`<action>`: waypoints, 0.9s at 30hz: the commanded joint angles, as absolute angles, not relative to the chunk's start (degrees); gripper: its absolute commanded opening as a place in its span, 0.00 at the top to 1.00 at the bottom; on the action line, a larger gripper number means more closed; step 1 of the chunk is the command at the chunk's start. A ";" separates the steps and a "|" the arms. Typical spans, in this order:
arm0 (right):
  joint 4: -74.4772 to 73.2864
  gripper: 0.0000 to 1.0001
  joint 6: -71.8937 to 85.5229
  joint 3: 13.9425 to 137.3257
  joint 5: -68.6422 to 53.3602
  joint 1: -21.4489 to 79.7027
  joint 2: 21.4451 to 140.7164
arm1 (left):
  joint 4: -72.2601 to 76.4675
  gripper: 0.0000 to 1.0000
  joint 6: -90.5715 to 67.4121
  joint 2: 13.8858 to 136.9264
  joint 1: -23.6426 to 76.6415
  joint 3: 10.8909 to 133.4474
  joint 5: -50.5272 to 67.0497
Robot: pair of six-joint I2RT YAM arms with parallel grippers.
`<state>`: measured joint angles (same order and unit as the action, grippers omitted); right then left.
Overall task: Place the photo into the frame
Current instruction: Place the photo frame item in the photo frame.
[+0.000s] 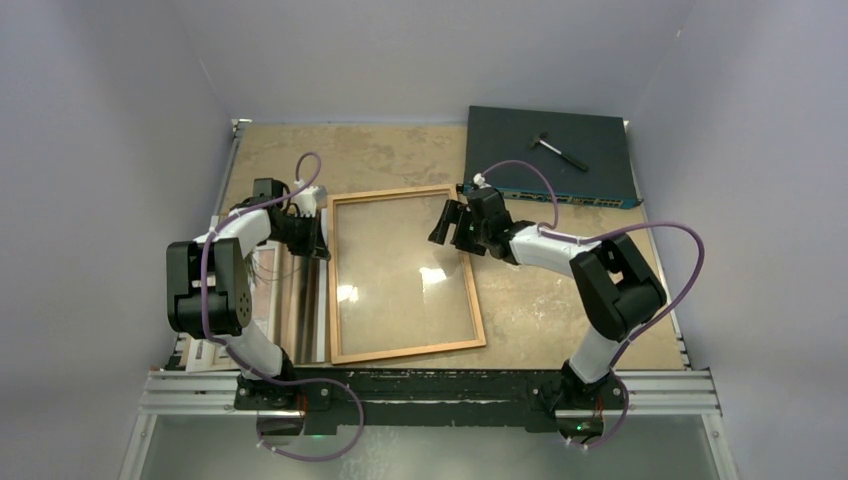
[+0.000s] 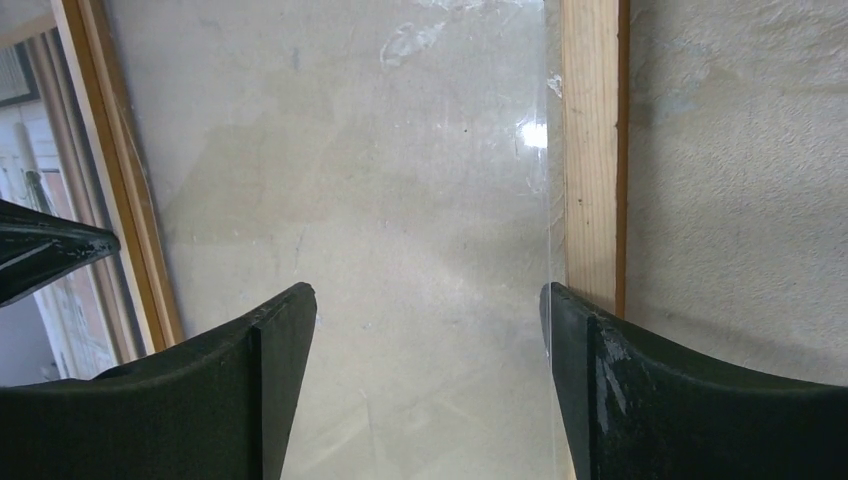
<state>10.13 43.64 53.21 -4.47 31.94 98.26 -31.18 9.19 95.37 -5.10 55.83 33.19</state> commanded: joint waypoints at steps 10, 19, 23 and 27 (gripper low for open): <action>0.31 0.10 38.41 59.44 2.49 32.69 96.53 | -30.83 1.00 10.03 95.71 -4.52 57.57 34.98; -1.57 0.07 36.71 60.78 4.12 32.71 96.25 | -30.84 1.00 9.87 95.56 -4.57 57.81 34.98; -0.42 0.10 36.58 60.06 3.52 32.78 95.27 | -30.85 1.00 9.85 95.70 -4.57 57.90 35.07; 1.04 0.13 36.93 58.97 3.27 33.64 94.09 | -30.86 1.00 9.84 95.73 -4.57 57.91 35.16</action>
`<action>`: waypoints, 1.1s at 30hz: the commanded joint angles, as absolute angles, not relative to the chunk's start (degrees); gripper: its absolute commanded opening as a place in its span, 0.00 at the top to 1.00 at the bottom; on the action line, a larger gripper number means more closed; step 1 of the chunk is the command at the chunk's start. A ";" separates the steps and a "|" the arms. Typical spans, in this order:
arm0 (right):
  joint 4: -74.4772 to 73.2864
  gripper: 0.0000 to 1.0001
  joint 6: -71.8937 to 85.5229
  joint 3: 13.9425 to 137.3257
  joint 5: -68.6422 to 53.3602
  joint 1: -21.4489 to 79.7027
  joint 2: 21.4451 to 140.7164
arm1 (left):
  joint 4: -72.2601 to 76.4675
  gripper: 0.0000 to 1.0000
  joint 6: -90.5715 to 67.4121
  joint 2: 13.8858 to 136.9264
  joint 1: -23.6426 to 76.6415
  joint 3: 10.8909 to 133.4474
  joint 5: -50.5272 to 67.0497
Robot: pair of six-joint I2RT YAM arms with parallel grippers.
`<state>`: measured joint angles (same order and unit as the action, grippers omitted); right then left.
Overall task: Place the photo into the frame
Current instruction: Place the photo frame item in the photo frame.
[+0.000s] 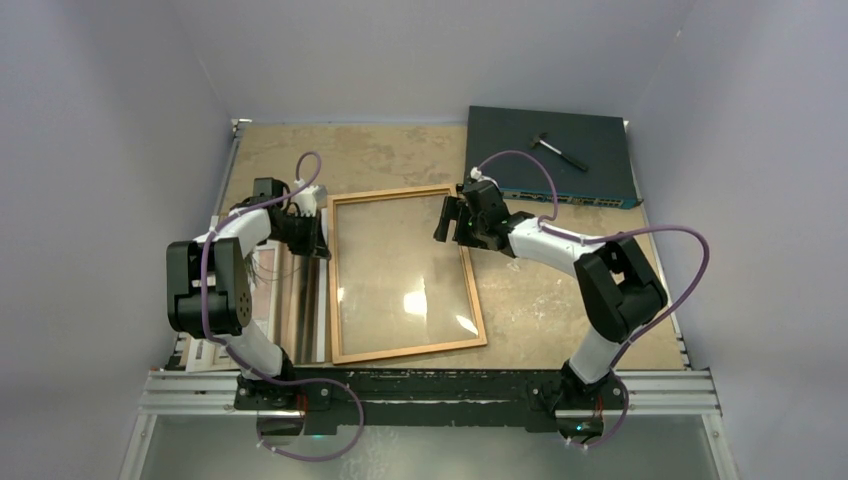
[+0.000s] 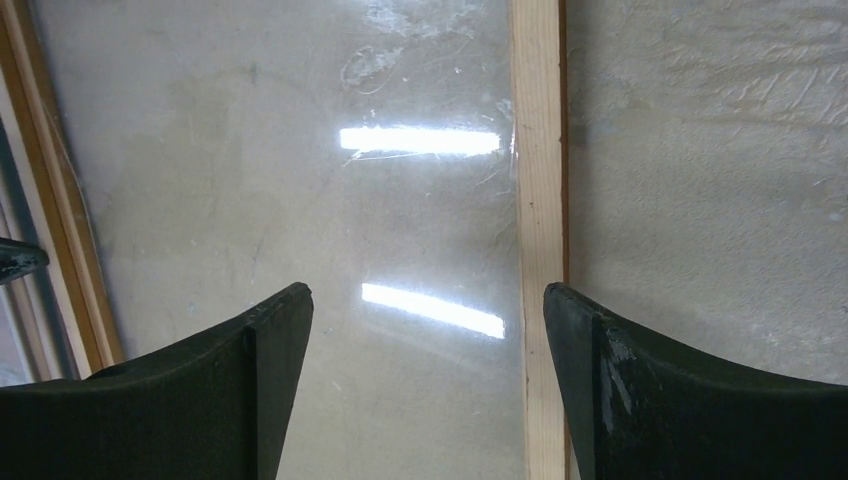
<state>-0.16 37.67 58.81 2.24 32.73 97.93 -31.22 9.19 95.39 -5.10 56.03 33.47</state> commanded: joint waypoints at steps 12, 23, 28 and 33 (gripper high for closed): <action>-4.49 0.19 37.53 54.55 4.17 33.95 90.28 | -31.20 1.00 10.52 95.93 -4.58 57.94 35.59; -1.34 0.13 36.55 54.15 6.19 34.09 88.67 | -35.11 1.00 11.24 96.55 -6.07 66.36 34.78; -1.62 0.11 36.26 62.23 6.04 36.67 89.51 | -42.51 0.61 14.25 94.29 -10.59 76.54 33.46; -2.67 0.11 36.41 75.28 5.67 45.65 99.04 | -52.83 0.45 21.40 95.27 -18.98 87.83 29.26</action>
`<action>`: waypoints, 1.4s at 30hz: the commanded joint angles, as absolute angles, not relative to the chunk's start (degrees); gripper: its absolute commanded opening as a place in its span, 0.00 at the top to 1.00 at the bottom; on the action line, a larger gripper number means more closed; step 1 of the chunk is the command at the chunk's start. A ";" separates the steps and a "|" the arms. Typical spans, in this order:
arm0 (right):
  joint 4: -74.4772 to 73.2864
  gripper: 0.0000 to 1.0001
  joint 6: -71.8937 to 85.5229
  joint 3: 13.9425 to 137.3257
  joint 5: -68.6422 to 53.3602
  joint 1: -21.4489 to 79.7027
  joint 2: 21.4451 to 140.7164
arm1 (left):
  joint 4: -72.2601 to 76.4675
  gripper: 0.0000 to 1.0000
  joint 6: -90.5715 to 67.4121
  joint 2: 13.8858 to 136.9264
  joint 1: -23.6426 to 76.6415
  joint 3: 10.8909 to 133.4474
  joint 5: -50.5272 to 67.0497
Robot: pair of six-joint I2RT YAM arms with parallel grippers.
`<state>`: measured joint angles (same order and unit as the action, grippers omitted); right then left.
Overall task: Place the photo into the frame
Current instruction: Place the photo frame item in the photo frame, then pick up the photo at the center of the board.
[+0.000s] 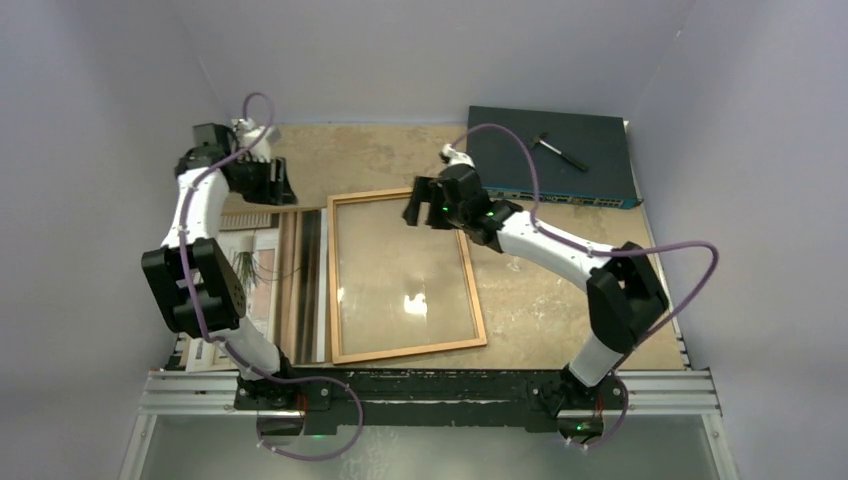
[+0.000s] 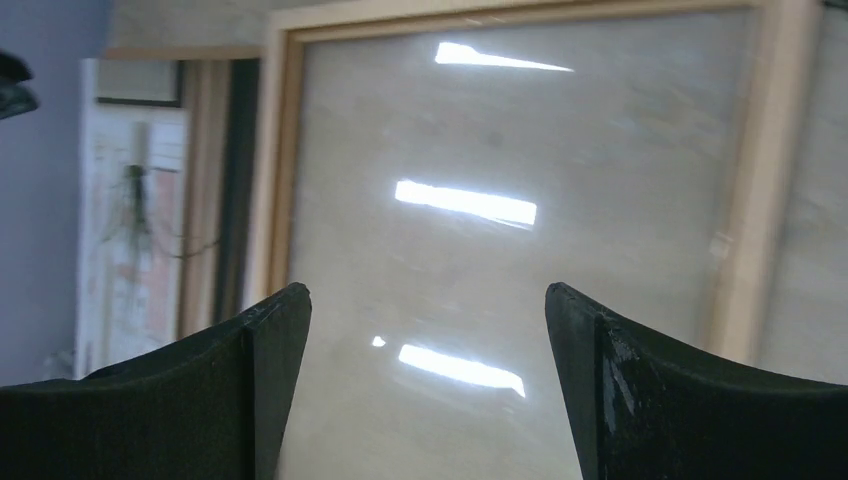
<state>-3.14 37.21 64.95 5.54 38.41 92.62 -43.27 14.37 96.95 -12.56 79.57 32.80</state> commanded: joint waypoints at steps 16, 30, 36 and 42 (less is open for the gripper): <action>-14.11 0.14 29.95 115.59 7.20 65.03 132.32 | -47.56 0.55 38.14 84.90 -34.33 79.17 7.48; -17.62 0.16 28.55 119.27 8.24 65.87 137.99 | -43.55 0.55 41.28 86.18 -38.76 68.49 10.44; -19.45 0.16 28.47 121.18 9.30 66.01 139.96 | -40.26 0.41 38.51 93.47 -39.92 68.32 9.31; -20.42 0.17 28.92 122.04 10.15 66.05 140.91 | -37.85 0.23 36.69 98.14 -40.03 69.04 11.66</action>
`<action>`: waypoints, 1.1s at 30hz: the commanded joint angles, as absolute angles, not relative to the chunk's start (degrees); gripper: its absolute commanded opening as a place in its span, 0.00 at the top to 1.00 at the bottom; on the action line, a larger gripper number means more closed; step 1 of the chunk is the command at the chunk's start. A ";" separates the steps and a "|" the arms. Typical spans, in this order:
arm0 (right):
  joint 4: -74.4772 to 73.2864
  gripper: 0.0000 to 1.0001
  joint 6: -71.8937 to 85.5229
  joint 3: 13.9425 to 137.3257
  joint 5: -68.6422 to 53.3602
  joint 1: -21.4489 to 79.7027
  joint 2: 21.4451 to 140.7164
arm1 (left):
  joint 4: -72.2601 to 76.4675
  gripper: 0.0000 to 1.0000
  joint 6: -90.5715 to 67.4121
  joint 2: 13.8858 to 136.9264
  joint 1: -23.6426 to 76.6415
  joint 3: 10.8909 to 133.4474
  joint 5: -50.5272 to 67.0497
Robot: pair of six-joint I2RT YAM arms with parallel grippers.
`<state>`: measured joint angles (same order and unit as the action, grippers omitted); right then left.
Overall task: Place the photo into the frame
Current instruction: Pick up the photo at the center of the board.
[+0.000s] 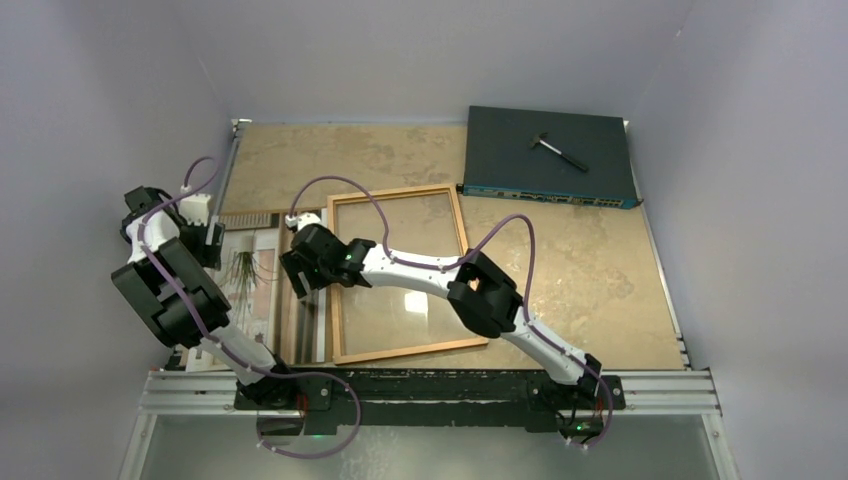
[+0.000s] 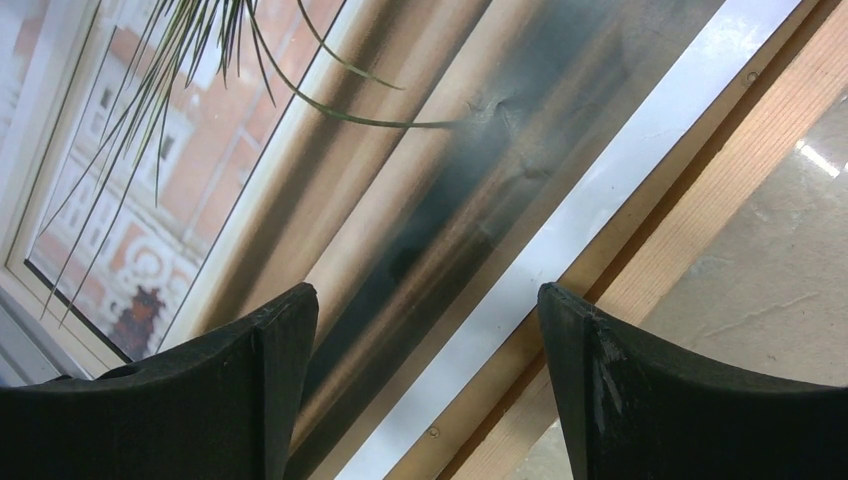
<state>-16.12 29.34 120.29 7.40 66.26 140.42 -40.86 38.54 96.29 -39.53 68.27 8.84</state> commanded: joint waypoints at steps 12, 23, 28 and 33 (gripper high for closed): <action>-19.78 0.18 31.59 118.05 8.54 66.08 139.41 | -39.11 0.23 33.93 107.54 -39.90 72.24 17.56; -18.82 0.19 33.05 116.80 6.39 65.78 139.79 | -40.71 0.40 33.01 104.51 -39.90 71.63 19.84; -17.49 0.19 33.64 115.29 4.68 65.23 139.39 | -41.82 0.43 32.88 101.60 -39.90 71.54 20.18; -16.59 0.19 34.04 114.49 3.49 64.92 139.26 | -43.32 0.46 32.87 99.79 -39.90 71.85 21.42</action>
<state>-13.89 32.88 116.84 5.15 65.58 139.83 -41.25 33.58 103.02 -39.83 70.65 17.80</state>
